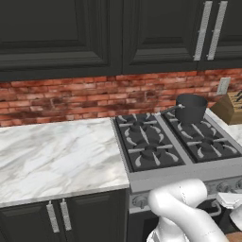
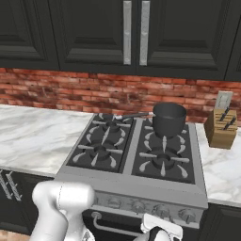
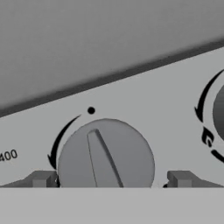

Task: Turn on the rear right burner of the stove.

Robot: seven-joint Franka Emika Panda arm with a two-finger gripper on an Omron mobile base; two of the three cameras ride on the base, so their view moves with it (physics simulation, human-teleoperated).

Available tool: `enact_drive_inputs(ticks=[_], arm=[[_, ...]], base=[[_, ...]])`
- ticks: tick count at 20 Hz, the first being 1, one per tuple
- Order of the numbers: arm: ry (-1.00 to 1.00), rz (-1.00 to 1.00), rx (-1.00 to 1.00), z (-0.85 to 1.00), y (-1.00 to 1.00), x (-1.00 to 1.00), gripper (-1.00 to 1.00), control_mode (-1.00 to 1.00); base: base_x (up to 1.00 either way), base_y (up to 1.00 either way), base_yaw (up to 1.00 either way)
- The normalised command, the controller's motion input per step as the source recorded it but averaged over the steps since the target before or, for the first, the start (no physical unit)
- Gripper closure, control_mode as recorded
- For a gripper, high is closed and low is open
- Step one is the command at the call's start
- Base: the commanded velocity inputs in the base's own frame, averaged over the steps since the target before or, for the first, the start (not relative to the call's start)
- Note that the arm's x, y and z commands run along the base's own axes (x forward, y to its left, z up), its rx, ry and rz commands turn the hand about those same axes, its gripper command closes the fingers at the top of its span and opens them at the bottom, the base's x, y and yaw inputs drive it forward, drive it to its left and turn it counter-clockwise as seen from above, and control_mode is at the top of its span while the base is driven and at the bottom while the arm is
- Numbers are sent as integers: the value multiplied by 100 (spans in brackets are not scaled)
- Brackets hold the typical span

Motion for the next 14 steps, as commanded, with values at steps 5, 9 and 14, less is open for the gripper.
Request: enact_drive_inputs(ticks=[5,9,14], arm=[[0,0,5,-15,-5,22,100,-100],[1,0,1,-2,0,19,100,-100],[4,0,0,0,0,4,100,-100]], base=[[0,0,0],[0,0,0],[0,0,0]])
